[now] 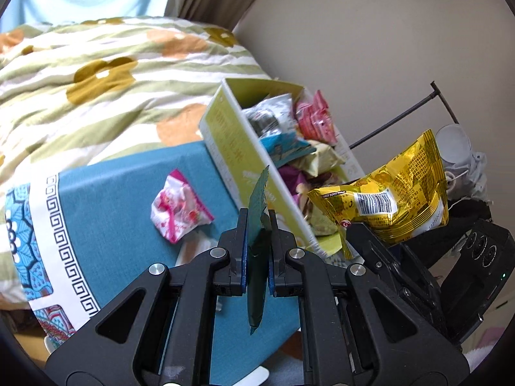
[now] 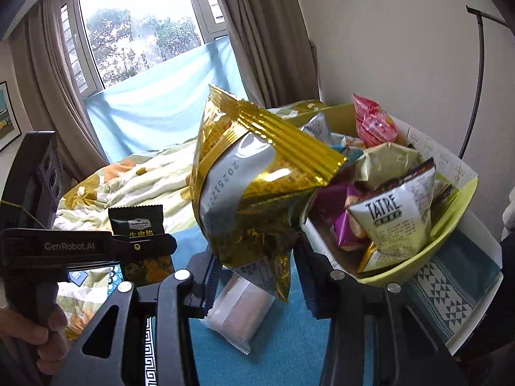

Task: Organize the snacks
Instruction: 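Carry both snacks over the cardboard box and release them inside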

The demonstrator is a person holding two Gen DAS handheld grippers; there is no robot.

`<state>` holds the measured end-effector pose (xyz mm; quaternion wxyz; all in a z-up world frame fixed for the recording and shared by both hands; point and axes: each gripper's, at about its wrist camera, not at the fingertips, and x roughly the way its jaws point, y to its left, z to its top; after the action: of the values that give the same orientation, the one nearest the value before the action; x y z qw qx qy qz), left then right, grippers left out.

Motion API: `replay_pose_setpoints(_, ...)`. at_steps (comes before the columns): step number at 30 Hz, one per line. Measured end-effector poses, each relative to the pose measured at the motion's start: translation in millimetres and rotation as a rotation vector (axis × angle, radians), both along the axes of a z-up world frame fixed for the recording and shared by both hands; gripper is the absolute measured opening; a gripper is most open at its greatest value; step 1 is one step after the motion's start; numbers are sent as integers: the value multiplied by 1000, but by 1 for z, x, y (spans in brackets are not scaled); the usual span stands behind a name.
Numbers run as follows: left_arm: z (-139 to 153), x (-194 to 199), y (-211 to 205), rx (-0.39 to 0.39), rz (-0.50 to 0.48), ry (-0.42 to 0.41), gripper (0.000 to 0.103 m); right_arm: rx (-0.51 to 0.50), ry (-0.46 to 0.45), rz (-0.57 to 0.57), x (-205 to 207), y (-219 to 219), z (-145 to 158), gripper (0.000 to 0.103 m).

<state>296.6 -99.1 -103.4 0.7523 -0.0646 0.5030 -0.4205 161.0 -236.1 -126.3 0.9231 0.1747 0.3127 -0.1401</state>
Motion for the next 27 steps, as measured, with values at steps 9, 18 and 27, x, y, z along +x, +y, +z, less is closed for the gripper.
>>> replay_pose_setpoints(9,44,-21,-94,-39,-26,-78,7,-42,-30,37,-21,-73,56,40)
replay_pose_setpoints(18,24,-32,-191,14,37,-72,12,-41,27,110,-31,-168,57,40)
replay_pose_setpoints(27,-3,-37,-192,97,226,-97,100,3,81,213,-17,-225,31,40)
